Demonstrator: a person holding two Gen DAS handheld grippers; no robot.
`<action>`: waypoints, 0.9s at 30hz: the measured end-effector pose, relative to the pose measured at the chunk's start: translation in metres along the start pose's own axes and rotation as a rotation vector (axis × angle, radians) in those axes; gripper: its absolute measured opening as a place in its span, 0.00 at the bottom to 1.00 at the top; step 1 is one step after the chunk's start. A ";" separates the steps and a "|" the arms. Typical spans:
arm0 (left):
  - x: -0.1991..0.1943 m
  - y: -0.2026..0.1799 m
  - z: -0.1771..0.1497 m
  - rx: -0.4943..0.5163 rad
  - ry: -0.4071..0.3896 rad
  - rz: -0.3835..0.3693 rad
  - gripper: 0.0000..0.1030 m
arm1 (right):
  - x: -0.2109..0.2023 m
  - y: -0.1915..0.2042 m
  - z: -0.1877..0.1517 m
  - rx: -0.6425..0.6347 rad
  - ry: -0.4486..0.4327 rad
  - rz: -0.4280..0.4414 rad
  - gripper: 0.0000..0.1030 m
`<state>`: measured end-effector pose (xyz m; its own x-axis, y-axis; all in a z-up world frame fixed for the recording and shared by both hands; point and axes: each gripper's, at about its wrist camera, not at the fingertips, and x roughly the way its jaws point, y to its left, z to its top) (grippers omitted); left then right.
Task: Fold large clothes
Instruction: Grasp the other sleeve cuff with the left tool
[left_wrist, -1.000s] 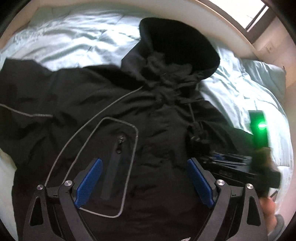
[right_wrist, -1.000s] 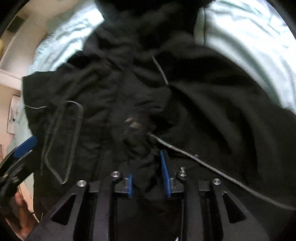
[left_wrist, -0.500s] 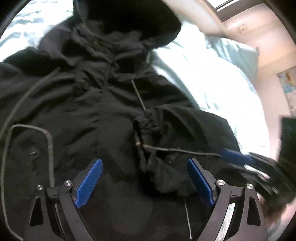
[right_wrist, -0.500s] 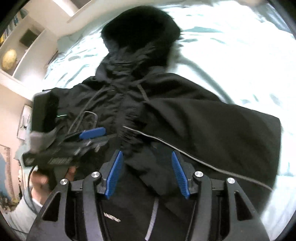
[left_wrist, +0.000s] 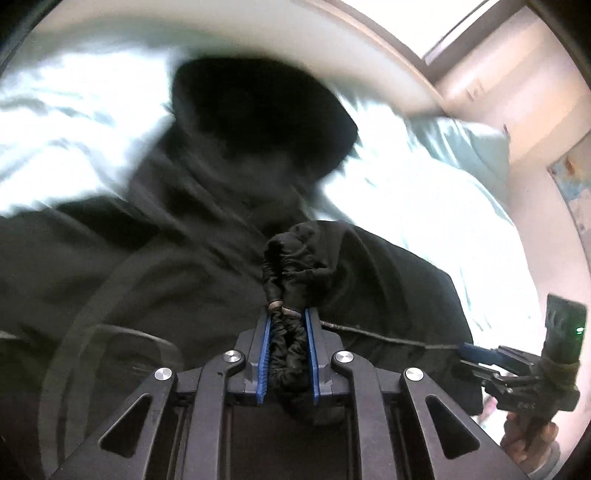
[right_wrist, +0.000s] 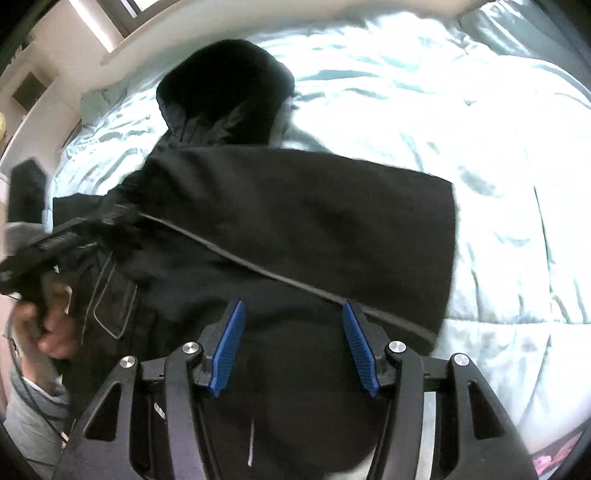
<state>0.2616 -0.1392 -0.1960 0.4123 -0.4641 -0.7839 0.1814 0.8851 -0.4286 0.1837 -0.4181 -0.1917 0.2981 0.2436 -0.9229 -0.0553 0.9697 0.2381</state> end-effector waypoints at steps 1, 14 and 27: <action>-0.013 0.012 0.004 0.001 -0.018 0.043 0.17 | 0.004 0.002 0.003 0.001 0.004 0.010 0.59; -0.020 0.190 -0.064 -0.301 0.107 0.284 0.35 | 0.156 0.071 0.001 -0.216 0.153 -0.311 0.77; -0.011 0.120 -0.088 -0.161 0.140 0.235 0.57 | 0.116 0.084 -0.049 -0.079 0.246 -0.203 0.69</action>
<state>0.2002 -0.0311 -0.2778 0.2968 -0.2577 -0.9195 -0.0523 0.9571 -0.2851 0.1668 -0.3078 -0.2933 0.0717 0.0331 -0.9969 -0.0947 0.9952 0.0262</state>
